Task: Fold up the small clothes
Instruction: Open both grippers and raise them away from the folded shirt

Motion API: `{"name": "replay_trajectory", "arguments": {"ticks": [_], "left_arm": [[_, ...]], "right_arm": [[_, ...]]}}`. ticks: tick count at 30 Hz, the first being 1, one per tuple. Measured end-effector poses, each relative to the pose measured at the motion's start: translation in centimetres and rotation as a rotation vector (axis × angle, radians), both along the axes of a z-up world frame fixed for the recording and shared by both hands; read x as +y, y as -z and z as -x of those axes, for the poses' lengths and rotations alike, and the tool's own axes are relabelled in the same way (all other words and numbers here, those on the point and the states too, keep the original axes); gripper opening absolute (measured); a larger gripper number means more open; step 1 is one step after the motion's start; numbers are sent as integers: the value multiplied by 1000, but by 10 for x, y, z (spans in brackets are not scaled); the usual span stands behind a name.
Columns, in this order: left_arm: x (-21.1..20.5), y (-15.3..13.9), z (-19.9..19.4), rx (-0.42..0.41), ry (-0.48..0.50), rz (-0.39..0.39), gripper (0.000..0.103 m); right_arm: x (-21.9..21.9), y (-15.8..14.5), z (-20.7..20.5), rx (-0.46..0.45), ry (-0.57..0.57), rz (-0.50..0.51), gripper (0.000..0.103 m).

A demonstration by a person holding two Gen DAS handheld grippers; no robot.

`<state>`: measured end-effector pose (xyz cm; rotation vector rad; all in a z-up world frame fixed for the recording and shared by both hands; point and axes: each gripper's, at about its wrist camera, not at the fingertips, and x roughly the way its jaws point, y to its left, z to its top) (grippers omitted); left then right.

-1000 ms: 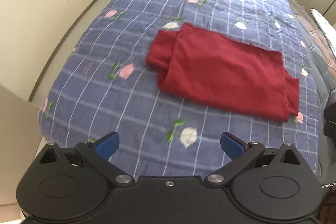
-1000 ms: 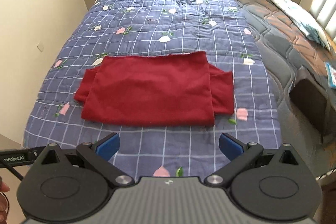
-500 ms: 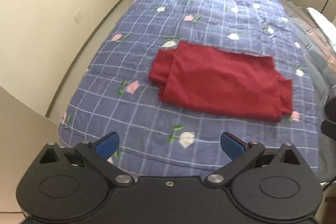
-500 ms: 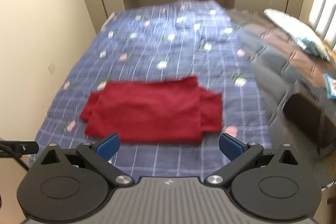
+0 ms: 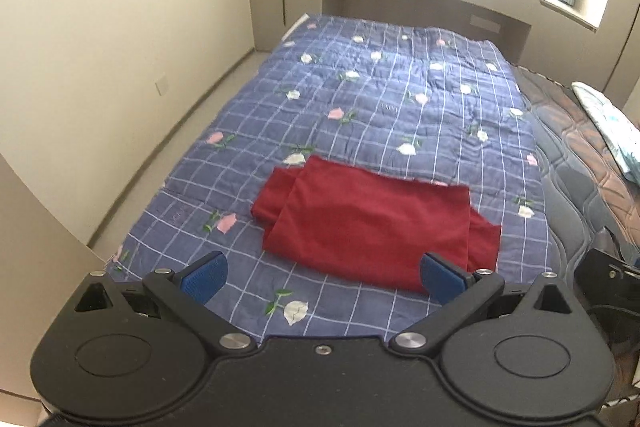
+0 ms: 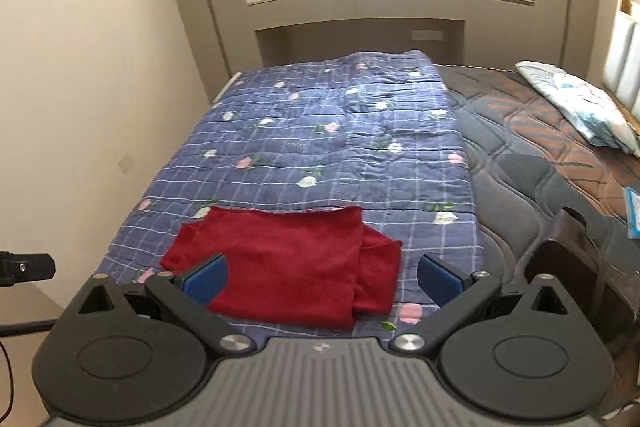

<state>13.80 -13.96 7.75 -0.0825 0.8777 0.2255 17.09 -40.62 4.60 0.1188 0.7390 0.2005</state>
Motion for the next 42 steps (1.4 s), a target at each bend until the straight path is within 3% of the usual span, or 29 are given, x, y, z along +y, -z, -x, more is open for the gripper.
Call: {"name": "replay_trajectory", "arguments": {"ticks": [9,24,31,42], "left_arm": [[-25,-22,10,-29,-61,-55,102],[-24,-4,-12,53,-30,-21,102],[4,18,-37,101,-4,20,102],[78,39,-109,141,73,41,102]], "right_arm": [[2,-1,-11,30,-81,27,103],[13,2,-29,108,-54,96,103],[60,-8,-46,87,-55,196,103],[134,-18,-87,97,46,280,103]]}}
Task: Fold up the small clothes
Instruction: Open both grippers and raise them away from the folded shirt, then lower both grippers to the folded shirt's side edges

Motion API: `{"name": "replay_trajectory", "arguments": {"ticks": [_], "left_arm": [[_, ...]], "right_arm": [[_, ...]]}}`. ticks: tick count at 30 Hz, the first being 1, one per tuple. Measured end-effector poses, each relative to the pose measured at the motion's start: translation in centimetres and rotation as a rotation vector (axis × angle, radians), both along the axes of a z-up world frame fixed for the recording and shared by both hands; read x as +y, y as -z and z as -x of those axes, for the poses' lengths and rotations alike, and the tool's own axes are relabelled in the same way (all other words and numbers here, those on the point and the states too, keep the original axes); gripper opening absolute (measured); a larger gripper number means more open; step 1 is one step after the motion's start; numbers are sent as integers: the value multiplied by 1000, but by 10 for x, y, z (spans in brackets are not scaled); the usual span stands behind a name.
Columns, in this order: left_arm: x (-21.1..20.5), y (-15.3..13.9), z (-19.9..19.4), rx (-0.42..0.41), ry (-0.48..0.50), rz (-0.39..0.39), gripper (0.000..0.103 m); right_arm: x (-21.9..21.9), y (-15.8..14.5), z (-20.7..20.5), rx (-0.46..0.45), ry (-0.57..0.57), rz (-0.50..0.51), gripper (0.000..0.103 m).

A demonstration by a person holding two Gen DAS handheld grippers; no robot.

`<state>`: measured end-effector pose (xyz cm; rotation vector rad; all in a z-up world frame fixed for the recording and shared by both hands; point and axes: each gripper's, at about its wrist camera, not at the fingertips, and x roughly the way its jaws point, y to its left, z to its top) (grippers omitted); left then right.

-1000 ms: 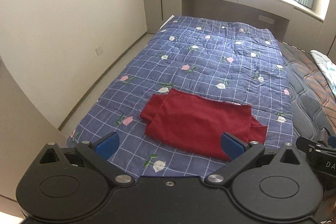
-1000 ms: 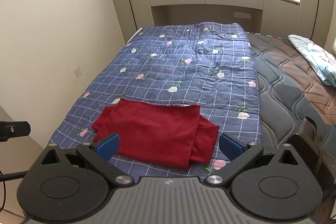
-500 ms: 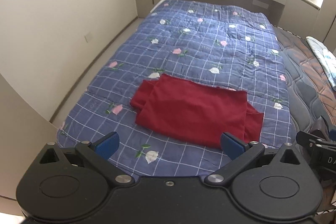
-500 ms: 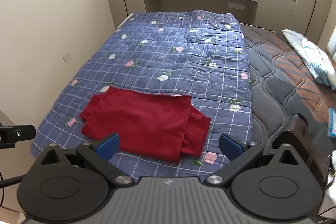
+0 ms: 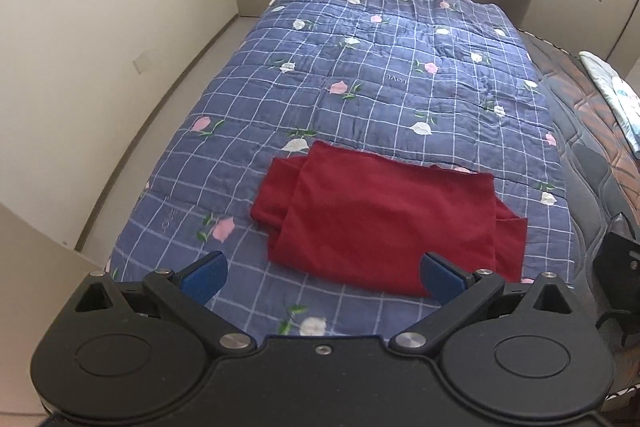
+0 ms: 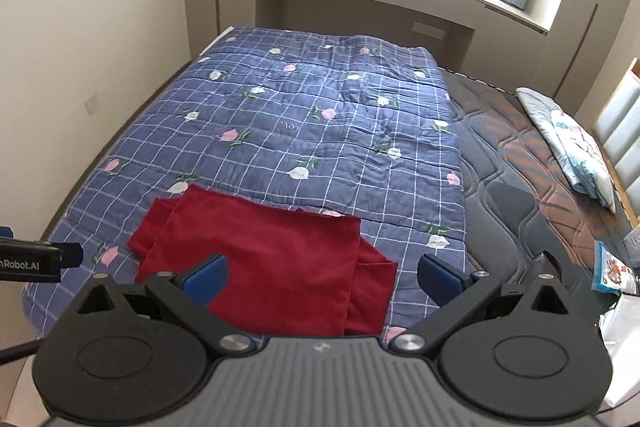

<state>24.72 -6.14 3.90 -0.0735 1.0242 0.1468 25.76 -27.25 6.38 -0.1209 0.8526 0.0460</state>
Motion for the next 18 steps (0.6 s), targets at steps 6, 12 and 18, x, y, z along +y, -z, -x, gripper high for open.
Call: {"name": "replay_trajectory", "arguments": {"ticks": [6,12,18], "left_arm": [[40,23,-33,53,42,22,102],[70,57,-59,138,49,17,102],[90,96,-78,210,-6,22,102]], "right_arm": [[35,5,-22,42,25,44,103],[58,27,-51,121,11,26,103],[74,80,-91,208,-70,8,103]]}}
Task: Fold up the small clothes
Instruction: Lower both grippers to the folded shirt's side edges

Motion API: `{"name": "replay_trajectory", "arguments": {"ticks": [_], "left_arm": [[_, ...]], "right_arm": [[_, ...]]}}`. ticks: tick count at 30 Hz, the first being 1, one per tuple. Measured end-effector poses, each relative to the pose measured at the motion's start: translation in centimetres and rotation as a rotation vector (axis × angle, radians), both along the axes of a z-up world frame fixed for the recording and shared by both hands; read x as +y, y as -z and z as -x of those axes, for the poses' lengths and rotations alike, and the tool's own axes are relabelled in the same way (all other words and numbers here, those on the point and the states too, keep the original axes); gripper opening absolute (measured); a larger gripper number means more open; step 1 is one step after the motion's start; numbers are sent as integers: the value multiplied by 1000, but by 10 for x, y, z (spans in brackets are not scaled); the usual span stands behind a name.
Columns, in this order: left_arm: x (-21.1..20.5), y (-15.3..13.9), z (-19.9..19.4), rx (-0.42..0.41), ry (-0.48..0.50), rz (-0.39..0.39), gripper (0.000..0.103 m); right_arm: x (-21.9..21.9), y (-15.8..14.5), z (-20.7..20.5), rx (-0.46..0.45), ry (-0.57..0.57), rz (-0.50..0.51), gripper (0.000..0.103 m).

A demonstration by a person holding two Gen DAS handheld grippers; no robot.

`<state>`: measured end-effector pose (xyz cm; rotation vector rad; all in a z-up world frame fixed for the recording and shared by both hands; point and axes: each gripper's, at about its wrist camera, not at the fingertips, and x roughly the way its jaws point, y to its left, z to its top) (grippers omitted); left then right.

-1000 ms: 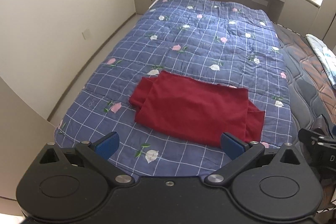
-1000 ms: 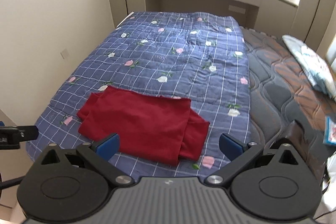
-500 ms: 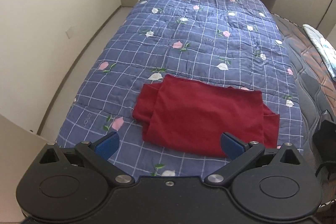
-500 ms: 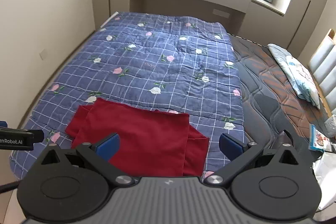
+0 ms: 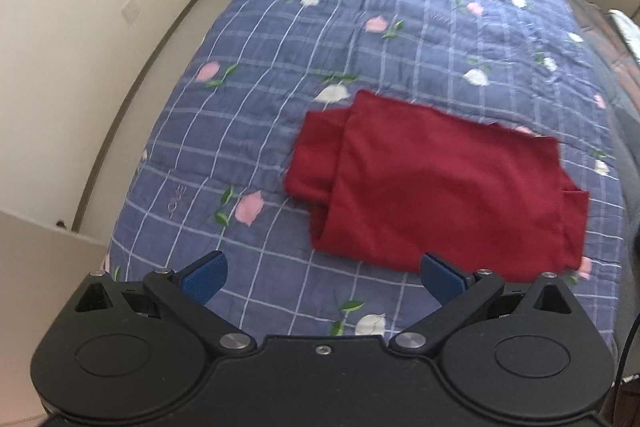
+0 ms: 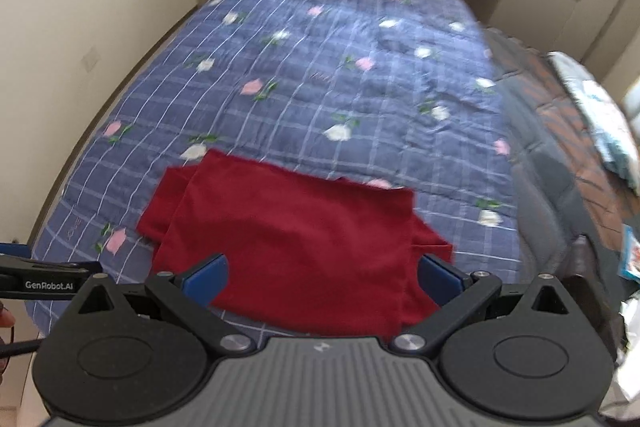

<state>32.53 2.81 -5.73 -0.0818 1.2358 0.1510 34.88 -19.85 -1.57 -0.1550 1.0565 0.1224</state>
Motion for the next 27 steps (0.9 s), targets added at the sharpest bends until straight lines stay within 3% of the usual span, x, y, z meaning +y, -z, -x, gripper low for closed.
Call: {"name": "replay_trajectory", "arguments": {"ticks": [3,6,9,16,20,27], "left_arm": [[5,28,-8,31,-51,2,102],[8,56,-14,60,-105,16,102],[7,81,-19,77,-144,39,102],[6,133,-27,87,-182,84,102],[12,158,-33,91,-203,86,102],[20,188,-41,102,-209,68,102]], "right_arm": [[3,37,-21,-2,-38,-45,103],[3,75,-34,-111,-91,-94,103],[10,119,-44,-194,-142,-48,103],[13,219,-67,-201,-123,-33,103],[15,252,-69,-226,-146,5,103],[20,278,-65,-226,-105,54,103]]}}
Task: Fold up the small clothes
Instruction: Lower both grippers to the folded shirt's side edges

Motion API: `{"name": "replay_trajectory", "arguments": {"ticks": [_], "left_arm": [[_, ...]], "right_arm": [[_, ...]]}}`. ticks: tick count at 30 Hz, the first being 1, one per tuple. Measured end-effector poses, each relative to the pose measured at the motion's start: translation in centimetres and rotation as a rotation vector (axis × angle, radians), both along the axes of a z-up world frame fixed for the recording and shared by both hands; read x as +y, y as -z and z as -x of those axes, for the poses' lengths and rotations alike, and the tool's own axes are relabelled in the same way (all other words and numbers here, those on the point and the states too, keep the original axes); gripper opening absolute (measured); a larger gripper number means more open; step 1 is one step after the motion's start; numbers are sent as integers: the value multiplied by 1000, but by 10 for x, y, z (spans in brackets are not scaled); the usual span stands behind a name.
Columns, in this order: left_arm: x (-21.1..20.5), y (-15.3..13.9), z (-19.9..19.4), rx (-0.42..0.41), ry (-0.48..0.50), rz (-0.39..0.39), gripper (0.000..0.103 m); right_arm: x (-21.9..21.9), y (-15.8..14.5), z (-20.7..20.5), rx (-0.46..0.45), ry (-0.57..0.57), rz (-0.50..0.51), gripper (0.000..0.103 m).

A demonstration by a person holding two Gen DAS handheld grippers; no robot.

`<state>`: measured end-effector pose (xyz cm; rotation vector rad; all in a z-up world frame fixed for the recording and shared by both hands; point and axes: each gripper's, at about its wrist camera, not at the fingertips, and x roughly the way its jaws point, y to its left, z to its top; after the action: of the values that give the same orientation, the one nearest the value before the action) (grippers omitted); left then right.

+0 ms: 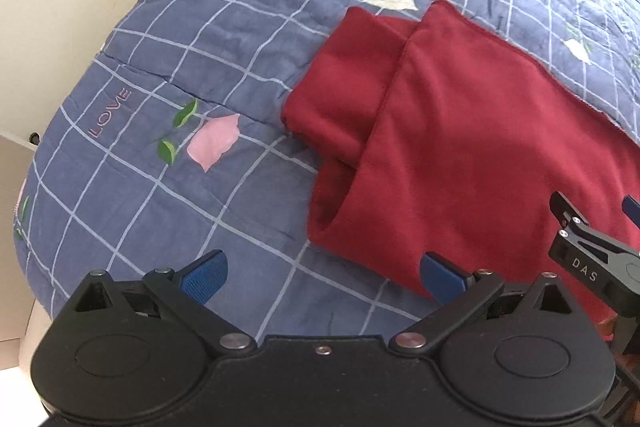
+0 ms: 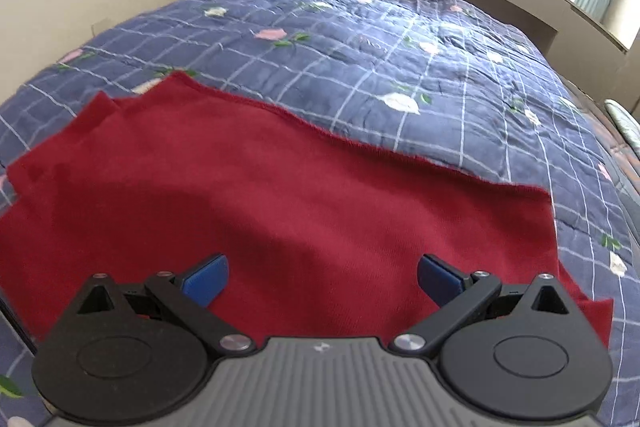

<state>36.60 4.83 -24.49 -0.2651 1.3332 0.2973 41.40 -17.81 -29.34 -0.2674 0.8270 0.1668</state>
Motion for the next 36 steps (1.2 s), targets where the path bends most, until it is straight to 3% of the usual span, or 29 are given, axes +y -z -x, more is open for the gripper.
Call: {"name": "replay_trajectory", "arguments": {"ticks": [12,20,27,36], "left_arm": [[5,18,-3,12,5,4,102],[11,24,-2,-63,19,8,102],[21,38,-16,-141,11,58,102],[33,50,-39,-161,-20,69,102]], "right_arm": [[8,22,10,-56,44,28,103],[8,28,26,-138,104,0,103],[3,31,31,-164,101,-24,103],[2,35,37,-203,101,-35,103]]}}
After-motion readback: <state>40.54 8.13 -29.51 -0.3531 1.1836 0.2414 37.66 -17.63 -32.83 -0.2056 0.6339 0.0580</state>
